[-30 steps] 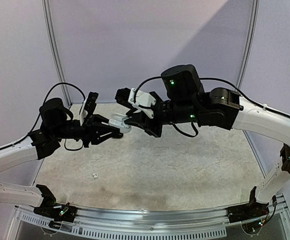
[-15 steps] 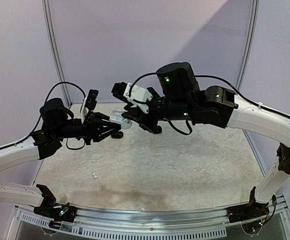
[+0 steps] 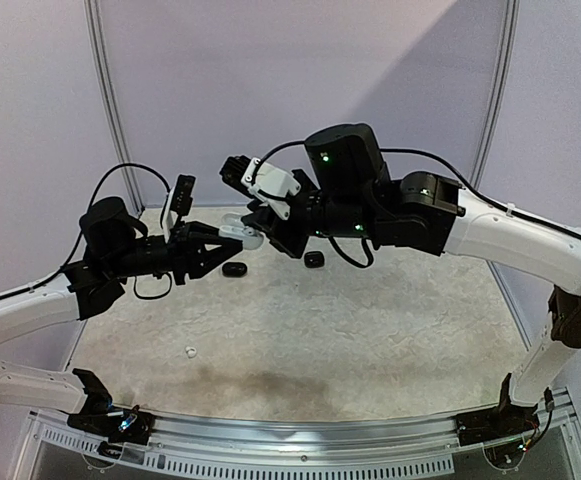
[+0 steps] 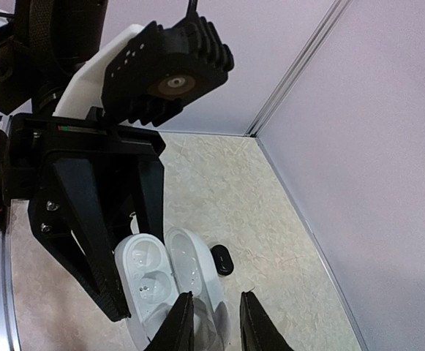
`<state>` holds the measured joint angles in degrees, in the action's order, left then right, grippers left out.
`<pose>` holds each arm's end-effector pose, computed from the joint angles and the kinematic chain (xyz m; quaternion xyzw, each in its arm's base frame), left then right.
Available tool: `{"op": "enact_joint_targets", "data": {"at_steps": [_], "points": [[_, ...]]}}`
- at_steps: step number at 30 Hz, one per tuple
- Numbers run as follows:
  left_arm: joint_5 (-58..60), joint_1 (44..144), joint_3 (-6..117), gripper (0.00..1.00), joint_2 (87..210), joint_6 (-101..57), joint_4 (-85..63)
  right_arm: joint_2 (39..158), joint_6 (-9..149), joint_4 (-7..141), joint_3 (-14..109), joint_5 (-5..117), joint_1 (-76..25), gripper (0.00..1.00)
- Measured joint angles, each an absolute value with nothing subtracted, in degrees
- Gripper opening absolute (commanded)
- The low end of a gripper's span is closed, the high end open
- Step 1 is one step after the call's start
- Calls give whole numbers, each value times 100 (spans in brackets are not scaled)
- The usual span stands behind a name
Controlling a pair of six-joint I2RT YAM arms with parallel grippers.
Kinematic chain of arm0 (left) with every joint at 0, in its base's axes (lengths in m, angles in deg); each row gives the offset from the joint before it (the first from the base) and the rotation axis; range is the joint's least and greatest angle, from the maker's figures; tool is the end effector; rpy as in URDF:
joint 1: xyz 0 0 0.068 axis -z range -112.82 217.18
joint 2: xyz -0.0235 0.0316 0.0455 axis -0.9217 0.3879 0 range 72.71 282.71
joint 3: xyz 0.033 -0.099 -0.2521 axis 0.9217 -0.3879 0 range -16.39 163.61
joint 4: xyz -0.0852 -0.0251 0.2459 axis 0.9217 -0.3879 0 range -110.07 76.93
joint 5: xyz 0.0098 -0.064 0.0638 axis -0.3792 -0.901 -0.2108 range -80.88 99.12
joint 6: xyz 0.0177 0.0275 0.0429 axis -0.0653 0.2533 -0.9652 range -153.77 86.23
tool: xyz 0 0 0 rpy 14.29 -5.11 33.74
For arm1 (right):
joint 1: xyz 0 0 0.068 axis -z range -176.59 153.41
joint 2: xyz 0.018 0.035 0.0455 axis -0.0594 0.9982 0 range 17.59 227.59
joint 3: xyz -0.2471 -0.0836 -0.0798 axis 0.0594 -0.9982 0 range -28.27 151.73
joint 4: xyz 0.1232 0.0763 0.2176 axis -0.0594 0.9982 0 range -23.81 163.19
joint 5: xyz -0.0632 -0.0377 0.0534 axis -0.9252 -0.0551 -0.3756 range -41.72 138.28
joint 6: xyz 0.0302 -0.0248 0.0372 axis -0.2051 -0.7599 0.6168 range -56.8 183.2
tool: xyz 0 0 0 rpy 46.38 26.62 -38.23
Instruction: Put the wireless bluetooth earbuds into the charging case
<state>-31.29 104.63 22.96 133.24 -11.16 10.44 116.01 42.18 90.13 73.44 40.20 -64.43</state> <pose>0.1775 -0.1650 0.3149 0.3310 0.6124 -0.5458 0.4664 0.1562 0.3705 0.4101 -0.5455 0.6139 0.1723 0.5439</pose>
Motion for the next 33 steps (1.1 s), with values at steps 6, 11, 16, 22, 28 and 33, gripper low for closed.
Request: {"op": "enact_joint_targets", "data": {"at_steps": [6, 11, 16, 22, 28, 33], "points": [[-3024, 10463, 2272, 0, 13324, -1090, 1169, 11625, 4334, 8948, 7379, 3909, -6438, 22], [-2980, 10463, 2265, 0, 13324, -1074, 1225, 11625, 4382, 8891, 7379, 3894, -6438, 22], [-2938, 10463, 2265, 0, 13324, -1074, 1273, 11625, 4400, 8817, 7379, 3894, -6438, 22], [-2906, 10463, 2263, 0, 13324, -1074, 1284, 11670, 4437, 8769, 7475, 3916, -6438, 22], [-2871, 10463, 2252, 0, 13324, -1074, 1282, 11721, 4476, 8736, 7540, 3924, -6438, 23], [-2844, 10463, 2252, 0, 13322, -1074, 1282, 11732, 4492, 8738, 7540, 3920, -6438, 23]]}}
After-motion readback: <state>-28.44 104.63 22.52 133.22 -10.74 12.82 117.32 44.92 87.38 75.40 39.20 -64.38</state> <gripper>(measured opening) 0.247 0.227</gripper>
